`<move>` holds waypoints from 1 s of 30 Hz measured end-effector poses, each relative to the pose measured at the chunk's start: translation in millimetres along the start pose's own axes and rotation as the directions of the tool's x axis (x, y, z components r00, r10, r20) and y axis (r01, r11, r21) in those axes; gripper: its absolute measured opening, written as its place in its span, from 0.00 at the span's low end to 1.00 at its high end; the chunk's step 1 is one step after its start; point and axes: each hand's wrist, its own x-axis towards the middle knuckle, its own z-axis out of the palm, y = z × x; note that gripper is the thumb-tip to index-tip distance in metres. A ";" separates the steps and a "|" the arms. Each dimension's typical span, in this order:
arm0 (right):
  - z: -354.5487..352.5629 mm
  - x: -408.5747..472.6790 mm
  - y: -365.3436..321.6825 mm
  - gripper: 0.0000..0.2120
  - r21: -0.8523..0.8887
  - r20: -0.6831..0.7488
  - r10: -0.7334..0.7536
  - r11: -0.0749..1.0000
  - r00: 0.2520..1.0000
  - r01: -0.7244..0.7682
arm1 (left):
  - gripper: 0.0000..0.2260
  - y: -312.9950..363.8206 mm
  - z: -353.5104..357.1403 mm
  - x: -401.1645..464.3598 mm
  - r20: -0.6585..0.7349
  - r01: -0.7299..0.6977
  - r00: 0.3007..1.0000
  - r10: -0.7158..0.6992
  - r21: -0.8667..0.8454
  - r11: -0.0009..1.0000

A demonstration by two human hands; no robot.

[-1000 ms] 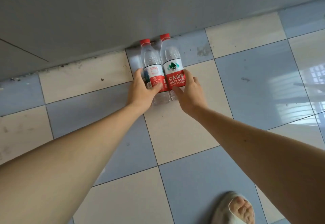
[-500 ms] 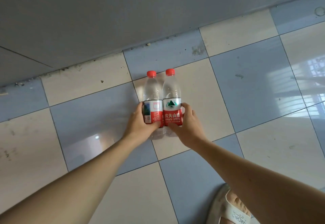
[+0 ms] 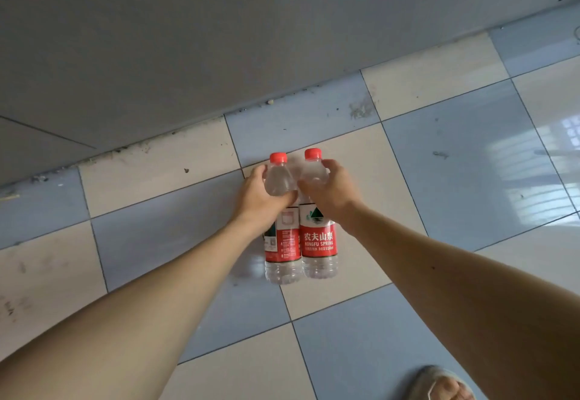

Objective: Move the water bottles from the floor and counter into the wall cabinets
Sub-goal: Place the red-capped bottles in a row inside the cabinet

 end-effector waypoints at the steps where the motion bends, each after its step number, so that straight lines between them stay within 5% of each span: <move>1: -0.3 -1.0 -0.5 0.33 0.030 -0.006 0.014 0.999 1.000 -0.014 | 0.29 -0.3 -1.8 -0.1 -0.006 0.006 1.000 -0.006 -0.018 1.000; 5: -9.9 -21.5 -6.5 0.31 0.086 -0.112 -0.035 0.995 0.993 0.045 | 0.18 2.7 -14.6 -10.8 -0.006 -0.020 1.000 0.020 -0.022 1.000; 13: -54.7 -75.7 -41.2 0.23 0.126 -0.147 -0.246 0.956 0.958 0.265 | 0.28 50.6 -44.3 -46.0 -0.105 -0.214 0.969 0.225 0.107 0.971; 21: -62.3 -123.0 -29.8 0.21 0.075 -0.125 -0.296 0.949 0.947 0.307 | 0.25 30.4 -63.5 -100.2 -0.073 -0.412 0.901 0.428 0.165 0.896; 30: -51.1 -143.4 -2.5 0.27 0.022 -0.090 -0.262 0.964 0.961 0.265 | 0.27 14.7 -62.0 -108.9 -0.062 -0.390 0.910 0.409 0.205 0.898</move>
